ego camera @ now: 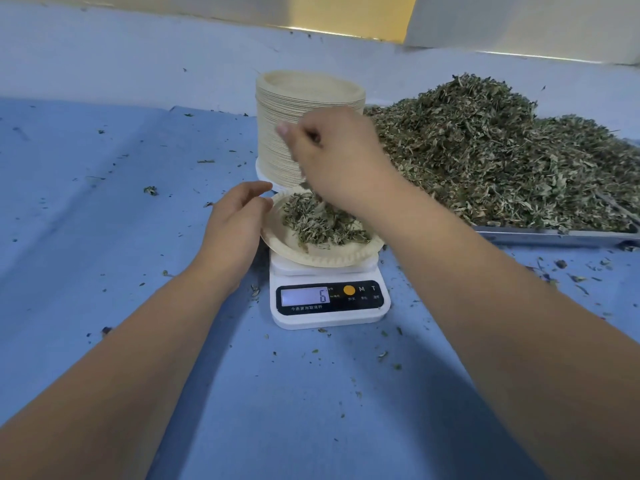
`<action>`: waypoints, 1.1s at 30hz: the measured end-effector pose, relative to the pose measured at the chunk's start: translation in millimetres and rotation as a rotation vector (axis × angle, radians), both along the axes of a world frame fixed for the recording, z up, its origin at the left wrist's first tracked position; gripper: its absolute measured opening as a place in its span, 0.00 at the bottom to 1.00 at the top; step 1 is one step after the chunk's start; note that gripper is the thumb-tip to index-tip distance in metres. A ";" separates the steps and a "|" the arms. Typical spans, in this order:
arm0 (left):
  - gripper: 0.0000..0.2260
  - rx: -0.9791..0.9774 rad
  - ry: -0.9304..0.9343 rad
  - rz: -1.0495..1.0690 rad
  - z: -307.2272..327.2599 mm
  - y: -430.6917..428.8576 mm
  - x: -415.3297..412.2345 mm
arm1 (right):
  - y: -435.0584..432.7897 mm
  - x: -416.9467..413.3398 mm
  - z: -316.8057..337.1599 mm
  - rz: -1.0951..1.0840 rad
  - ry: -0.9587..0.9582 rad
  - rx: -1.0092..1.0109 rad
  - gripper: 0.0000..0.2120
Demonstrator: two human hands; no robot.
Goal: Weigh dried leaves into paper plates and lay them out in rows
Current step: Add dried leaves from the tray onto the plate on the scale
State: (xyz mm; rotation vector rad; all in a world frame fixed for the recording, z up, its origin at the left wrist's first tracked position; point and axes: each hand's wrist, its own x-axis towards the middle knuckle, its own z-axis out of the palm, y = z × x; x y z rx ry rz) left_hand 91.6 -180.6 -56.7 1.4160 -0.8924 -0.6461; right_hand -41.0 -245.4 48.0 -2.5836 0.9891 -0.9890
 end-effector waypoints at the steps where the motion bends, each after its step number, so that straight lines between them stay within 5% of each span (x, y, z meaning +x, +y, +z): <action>1: 0.19 0.008 -0.003 0.002 0.1 -0.2 0.6 | 4.3 9.0 -2.5 0.010 0.029 -0.004 0.23; 15: 0.19 0.070 -0.182 -0.078 2.2 4.8 -4.5 | 16.7 1.8 -31.4 0.033 0.364 -0.202 0.10; 33: 0.24 0.003 -0.149 -0.195 6.3 12.6 -9.3 | 25.8 -59.9 -53.6 0.097 -0.033 -0.373 0.12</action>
